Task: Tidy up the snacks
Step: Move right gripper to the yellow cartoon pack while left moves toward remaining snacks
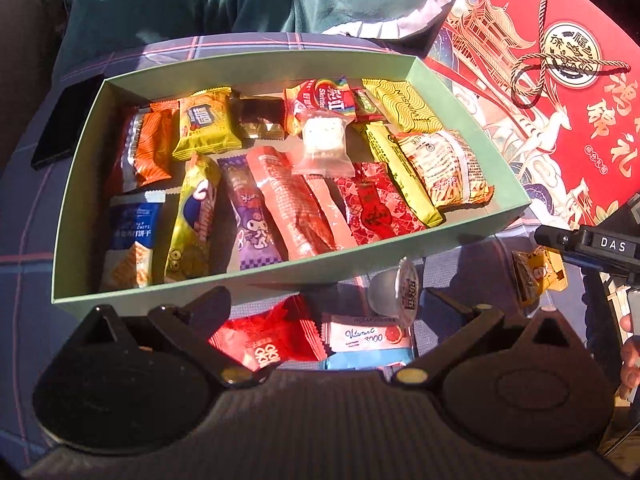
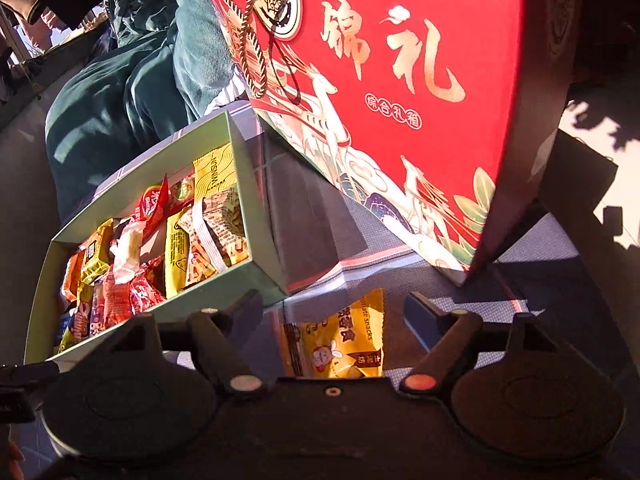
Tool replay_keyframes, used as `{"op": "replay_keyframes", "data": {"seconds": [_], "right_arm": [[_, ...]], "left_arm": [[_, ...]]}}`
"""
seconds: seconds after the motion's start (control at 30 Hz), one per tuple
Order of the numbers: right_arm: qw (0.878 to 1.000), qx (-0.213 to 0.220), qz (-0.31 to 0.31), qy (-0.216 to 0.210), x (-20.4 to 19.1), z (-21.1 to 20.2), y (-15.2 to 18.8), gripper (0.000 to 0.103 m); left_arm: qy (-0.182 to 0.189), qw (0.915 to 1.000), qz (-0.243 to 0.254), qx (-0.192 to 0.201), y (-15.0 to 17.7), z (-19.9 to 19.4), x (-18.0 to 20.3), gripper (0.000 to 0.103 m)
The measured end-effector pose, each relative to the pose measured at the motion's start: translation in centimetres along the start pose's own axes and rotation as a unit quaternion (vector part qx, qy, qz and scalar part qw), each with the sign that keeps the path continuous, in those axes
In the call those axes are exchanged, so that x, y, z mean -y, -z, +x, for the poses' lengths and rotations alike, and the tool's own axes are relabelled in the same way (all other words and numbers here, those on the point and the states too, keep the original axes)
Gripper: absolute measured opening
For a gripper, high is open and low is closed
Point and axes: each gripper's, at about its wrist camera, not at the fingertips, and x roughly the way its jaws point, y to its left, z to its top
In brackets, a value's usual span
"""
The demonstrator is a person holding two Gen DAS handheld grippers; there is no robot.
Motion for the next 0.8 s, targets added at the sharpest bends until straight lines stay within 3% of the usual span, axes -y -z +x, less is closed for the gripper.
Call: {"op": "replay_keyframes", "data": {"seconds": [0.03, 0.1, 0.13, 0.33, 0.43, 0.6, 0.63, 0.7, 0.73, 0.8], "right_arm": [[1.000, -0.004, 0.002, 0.002, 0.1, 0.3, 0.1, 0.065], [1.000, -0.015, 0.007, -0.002, 0.1, 1.0, 0.5, 0.046], [1.000, -0.019, 0.004, -0.008, -0.1, 1.2, 0.8, 0.042], [0.997, -0.040, -0.038, -0.046, -3.0, 1.4, 3.1, 0.037], [0.997, -0.038, -0.054, -0.049, -4.3, 1.2, 3.8, 0.028], [0.996, -0.047, -0.045, -0.066, -3.9, 0.4, 4.9, 0.025], [0.996, -0.048, -0.039, -0.070, -3.5, 0.3, 5.2, 0.025], [0.996, -0.047, -0.030, -0.075, -2.9, -0.1, 5.5, 0.025], [0.996, -0.046, -0.029, -0.076, -2.8, -0.2, 5.6, 0.025], [0.995, -0.045, -0.026, -0.080, -2.4, -0.3, 5.8, 0.026]], "left_arm": [[-0.001, 1.0000, 0.000, -0.001, 0.1, 0.1, -0.1, 0.103], [-0.004, 1.0000, 0.001, -0.005, 0.4, 0.4, -0.2, 0.103], [-0.004, 1.0000, 0.002, -0.007, 0.5, 0.5, -0.2, 0.103], [-0.001, 0.9996, 0.026, -0.012, 0.5, 1.3, 1.3, 0.103], [-0.004, 0.9987, 0.051, 0.001, 0.2, 1.6, 2.8, 0.102], [0.015, 0.9974, 0.070, -0.005, 0.0, 2.9, 5.0, 0.094], [0.014, 0.9972, 0.074, -0.006, 0.1, 3.3, 5.4, 0.088], [0.015, 0.9966, 0.079, -0.016, 0.3, 4.2, 5.9, 0.057], [0.011, 0.9964, 0.080, -0.025, 0.5, 4.7, 6.0, 0.034], [0.015, 0.9960, 0.085, -0.023, 1.0, 4.7, 6.0, 0.031]]}}
